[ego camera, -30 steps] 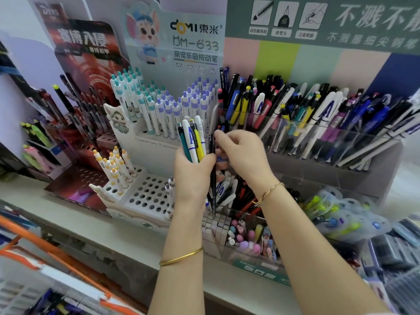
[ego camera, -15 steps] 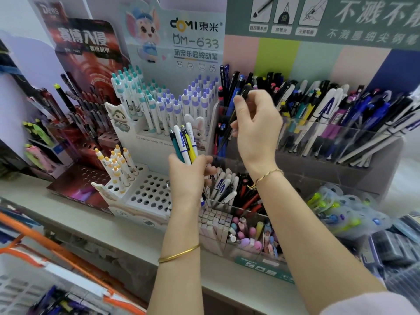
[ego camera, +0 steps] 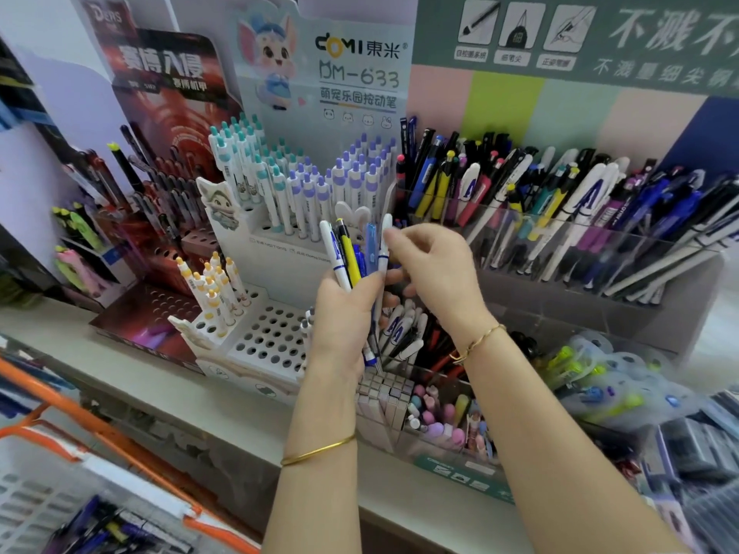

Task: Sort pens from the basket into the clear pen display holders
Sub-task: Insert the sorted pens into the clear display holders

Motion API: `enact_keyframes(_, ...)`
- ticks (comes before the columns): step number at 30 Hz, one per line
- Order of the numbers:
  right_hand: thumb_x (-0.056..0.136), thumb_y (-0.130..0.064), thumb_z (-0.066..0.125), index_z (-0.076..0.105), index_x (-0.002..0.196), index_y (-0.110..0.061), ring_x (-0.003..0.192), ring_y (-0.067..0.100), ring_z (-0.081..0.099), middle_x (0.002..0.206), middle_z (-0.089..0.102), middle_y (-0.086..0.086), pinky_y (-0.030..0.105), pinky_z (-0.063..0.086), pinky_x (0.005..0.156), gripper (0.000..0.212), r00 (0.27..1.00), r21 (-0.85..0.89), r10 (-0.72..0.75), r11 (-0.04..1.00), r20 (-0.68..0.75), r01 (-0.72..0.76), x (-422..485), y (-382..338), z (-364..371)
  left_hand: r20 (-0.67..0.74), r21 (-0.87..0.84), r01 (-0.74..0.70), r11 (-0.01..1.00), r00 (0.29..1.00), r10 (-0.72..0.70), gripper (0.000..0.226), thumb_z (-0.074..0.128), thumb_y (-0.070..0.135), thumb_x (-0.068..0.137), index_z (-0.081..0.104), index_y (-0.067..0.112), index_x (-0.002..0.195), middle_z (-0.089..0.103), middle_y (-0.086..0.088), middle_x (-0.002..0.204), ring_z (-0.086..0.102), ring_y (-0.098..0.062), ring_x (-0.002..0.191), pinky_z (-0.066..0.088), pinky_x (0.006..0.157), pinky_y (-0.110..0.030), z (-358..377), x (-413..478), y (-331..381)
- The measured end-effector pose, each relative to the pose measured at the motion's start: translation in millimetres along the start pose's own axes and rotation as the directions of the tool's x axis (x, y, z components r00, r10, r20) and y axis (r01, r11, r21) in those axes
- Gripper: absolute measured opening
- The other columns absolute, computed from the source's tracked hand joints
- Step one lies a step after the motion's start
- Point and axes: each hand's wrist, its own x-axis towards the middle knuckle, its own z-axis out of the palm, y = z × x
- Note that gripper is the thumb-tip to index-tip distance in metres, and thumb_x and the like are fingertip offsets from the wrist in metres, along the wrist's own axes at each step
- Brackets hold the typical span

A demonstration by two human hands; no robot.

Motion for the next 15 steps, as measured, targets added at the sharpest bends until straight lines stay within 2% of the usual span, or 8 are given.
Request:
enact_keyframes(2,0.089,-0.025,0.066,0.067,0.098,-0.010,0.070,0.014,0.068,0.089,0.069,0.004,0.020,0.049,0.050,0.017,0.994,-0.001,0.042,0.999,0.099,-0.042,0,1,-2,0.008,-0.022,0.016,1.000,1.000,-0.016,0.012,0.059,0.010,0.092,0.061,0.021,0.096,0.072,0.000,0.075,0.068,-0.013,0.068,0.054,0.053,-0.026,2,-2,1)
enact_keyframes(3,0.089,-0.023,0.066,0.066,0.100,-0.009,0.070,0.012,0.066,0.090,0.069,0.005,0.018,0.047,0.050,0.017,0.993,0.017,0.056,0.998,0.102,-0.058,1,1,-4,0.006,-0.035,0.028,0.999,1.000,-0.028,0.011,0.058,0.008,0.092,0.060,0.018,0.098,0.073,-0.001,0.075,0.070,-0.014,0.067,0.055,0.053,-0.026,3,-1,1)
enact_keyframes(4,0.089,-0.021,0.066,0.065,0.100,-0.010,0.071,0.011,0.064,0.091,0.068,0.005,0.018,0.046,0.053,0.016,0.997,0.029,0.051,0.998,0.062,-0.053,3,0,-6,-0.007,-0.043,0.040,0.998,0.999,-0.041,0.011,0.056,0.006,0.092,0.059,0.013,0.101,0.073,-0.004,0.076,0.070,-0.014,0.064,0.055,0.051,-0.025,3,0,0)
enact_keyframes(6,0.091,-0.022,0.062,0.062,0.100,-0.014,0.082,0.015,0.064,0.094,0.066,0.003,0.026,0.051,0.064,0.012,0.996,0.047,0.017,0.999,-0.088,-0.013,8,-2,-11,-0.065,-0.025,0.056,0.998,0.996,-0.058,0.013,0.051,0.000,0.092,0.054,0.005,0.104,0.070,-0.010,0.080,0.068,-0.013,0.056,0.051,0.045,-0.023,2,4,-1)
enact_keyframes(9,0.094,-0.020,0.057,0.052,0.097,-0.017,0.085,0.024,0.063,0.092,0.061,0.004,0.040,0.056,0.072,0.007,0.948,0.087,-0.074,0.991,-0.311,0.106,13,-10,-15,-0.143,0.031,0.039,0.999,0.989,-0.035,0.017,0.045,-0.001,0.092,0.049,0.010,0.105,0.069,-0.011,0.085,0.067,-0.011,0.054,0.051,0.043,-0.021,0,7,-4)
enact_keyframes(11,0.095,-0.019,0.056,0.048,0.095,-0.016,0.082,0.022,0.060,0.089,0.057,0.001,0.035,0.052,0.072,0.009,0.909,-0.032,-0.204,0.978,-0.365,0.206,13,-12,-14,-0.164,0.050,0.023,0.998,0.986,-0.014,0.020,0.045,0.000,0.092,0.048,0.009,0.110,0.070,-0.010,0.085,0.067,-0.011,0.056,0.050,0.044,-0.020,-2,8,-3)
enact_keyframes(13,0.095,-0.017,0.057,0.046,0.095,-0.017,0.082,0.016,0.054,0.089,0.053,-0.002,0.018,0.044,0.070,0.010,0.890,-0.158,-0.306,0.951,-0.338,0.267,12,-11,-11,-0.160,0.053,0.008,0.999,0.987,0.001,0.022,0.046,0.000,0.092,0.048,0.008,0.113,0.070,-0.009,0.086,0.068,-0.012,0.058,0.050,0.045,-0.020,-1,8,-1)
enact_keyframes(15,0.095,-0.016,0.058,0.047,0.095,-0.016,0.081,0.013,0.052,0.089,0.054,-0.001,0.014,0.039,0.067,0.010,0.904,-0.210,-0.313,0.943,-0.291,0.259,13,-5,-7,-0.146,0.054,-0.008,0.998,0.989,0.016,0.024,0.047,0.002,0.093,0.048,0.009,0.116,0.071,-0.008,0.088,0.068,-0.010,0.059,0.051,0.047,-0.019,0,7,1)
